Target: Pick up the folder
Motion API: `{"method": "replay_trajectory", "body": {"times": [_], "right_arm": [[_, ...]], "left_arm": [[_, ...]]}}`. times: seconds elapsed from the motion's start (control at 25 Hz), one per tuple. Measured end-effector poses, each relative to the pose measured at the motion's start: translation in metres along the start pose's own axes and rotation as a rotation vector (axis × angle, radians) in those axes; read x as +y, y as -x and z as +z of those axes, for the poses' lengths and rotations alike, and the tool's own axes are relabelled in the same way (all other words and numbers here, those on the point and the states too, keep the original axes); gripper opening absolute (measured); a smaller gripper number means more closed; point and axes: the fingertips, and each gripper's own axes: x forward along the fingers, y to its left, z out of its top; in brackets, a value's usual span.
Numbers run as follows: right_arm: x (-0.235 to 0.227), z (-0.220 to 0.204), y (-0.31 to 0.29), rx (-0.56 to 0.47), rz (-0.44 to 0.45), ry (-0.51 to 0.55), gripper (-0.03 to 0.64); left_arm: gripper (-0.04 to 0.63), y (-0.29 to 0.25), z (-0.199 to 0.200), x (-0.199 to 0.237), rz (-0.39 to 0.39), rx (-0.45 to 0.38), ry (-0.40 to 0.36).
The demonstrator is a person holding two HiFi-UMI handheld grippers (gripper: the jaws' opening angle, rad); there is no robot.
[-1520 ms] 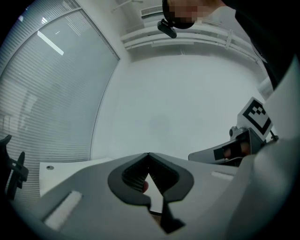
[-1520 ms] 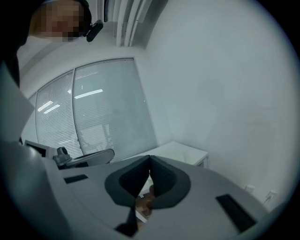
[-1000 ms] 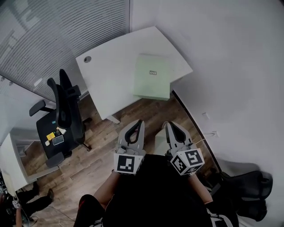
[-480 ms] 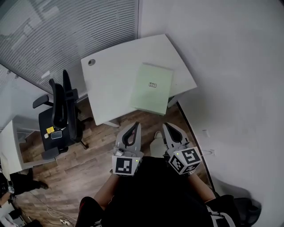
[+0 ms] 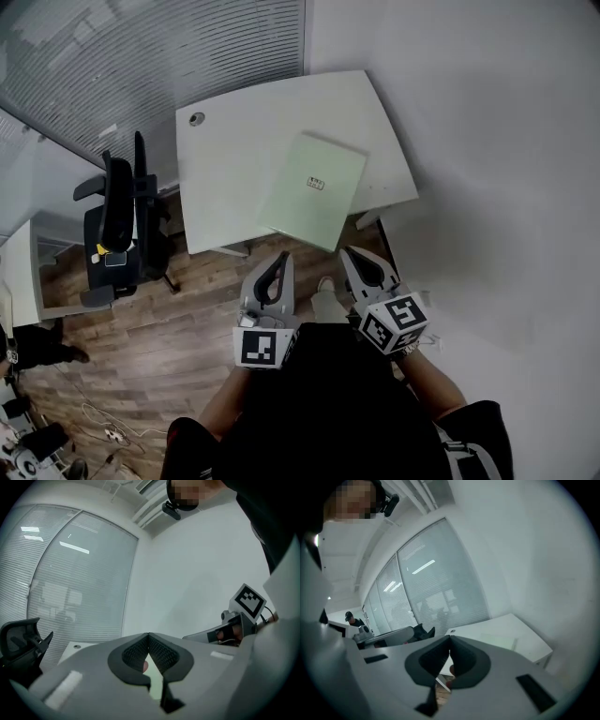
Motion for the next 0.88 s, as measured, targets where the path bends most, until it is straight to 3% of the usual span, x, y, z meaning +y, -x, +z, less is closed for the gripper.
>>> {"method": "replay_trajectory", "body": {"times": [0.16,0.32,0.56,0.88], "right_arm": [[-0.021,-0.005,-0.01,0.041,0.085,0.008,0.0],[-0.049,-0.025,-0.022,0.092,0.123,-0.064,0.0],[-0.079,-0.055,-0.035,0.134,0.179,-0.179,0.0],[-0.103,-0.112,-0.058,0.275,0.22,-0.344,0.0]], "left_arm": [[0.005,-0.009,-0.002,-0.006,0.054,0.005,0.003],[0.005,-0.017,-0.006,-0.011,0.106,-0.006,-0.039],[0.005,-0.028,-0.01,-0.025,0.184,-0.01,-0.018],[0.005,-0.038,-0.016,-0.029,0.246,-0.023,-0.008]]}}
